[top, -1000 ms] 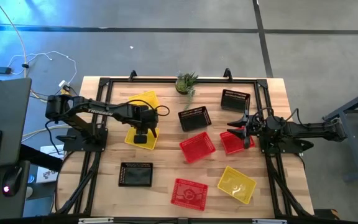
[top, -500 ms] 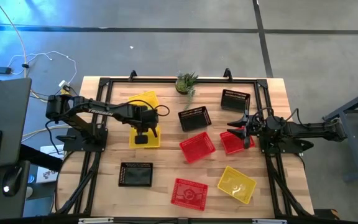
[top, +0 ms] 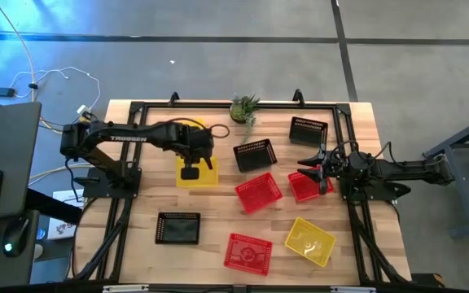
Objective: Stack baskets by color
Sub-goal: Stack the middle yellow bin on top of the top yellow bin on the table
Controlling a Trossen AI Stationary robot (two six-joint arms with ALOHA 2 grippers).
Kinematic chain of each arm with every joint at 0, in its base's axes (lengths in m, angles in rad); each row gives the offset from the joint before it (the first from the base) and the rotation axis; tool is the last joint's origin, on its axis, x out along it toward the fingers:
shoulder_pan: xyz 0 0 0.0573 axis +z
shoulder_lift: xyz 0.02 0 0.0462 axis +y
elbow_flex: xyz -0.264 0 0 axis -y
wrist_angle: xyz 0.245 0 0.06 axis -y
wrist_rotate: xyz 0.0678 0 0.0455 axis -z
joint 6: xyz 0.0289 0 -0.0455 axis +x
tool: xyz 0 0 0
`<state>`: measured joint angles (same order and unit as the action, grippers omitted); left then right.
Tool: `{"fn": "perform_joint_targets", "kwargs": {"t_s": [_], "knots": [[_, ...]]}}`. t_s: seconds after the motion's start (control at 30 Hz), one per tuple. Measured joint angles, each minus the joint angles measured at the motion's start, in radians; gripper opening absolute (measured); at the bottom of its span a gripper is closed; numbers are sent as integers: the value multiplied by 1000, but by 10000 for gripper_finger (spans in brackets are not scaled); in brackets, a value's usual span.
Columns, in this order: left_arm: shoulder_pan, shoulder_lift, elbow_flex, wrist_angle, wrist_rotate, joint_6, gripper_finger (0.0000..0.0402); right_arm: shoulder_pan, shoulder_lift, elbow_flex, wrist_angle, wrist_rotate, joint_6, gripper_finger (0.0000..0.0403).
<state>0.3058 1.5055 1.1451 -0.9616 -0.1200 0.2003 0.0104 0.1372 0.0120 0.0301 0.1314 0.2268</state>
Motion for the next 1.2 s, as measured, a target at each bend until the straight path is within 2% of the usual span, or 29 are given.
{"fn": "perform_joint_targets", "kwargs": {"t_s": [0.07, 0.23, 0.43, 0.8, 1.0, 1.2], "knots": [[21, 0, 44, -24, -5, 28, 0, 0, 0, 0, 0, 0, 0, 138], [97, 0, 136, -95, -89, 103, 0, 0, 0, 0, 0, 0, 0, 138], [252, 0, 199, -145, -91, 165, 0, 0, 0, 0, 0, 0, 0, 138], [548, 0, 204, -141, 64, 241, 0, 0, 0, 0, 0, 0, 0, 138], [592, 25, 204, -139, 84, 275, 0, 0, 0, 0, 0, 0, 0, 138], [607, 103, 204, -138, 128, 275, 0, 0, 0, 0, 0, 0, 0, 138]]}}
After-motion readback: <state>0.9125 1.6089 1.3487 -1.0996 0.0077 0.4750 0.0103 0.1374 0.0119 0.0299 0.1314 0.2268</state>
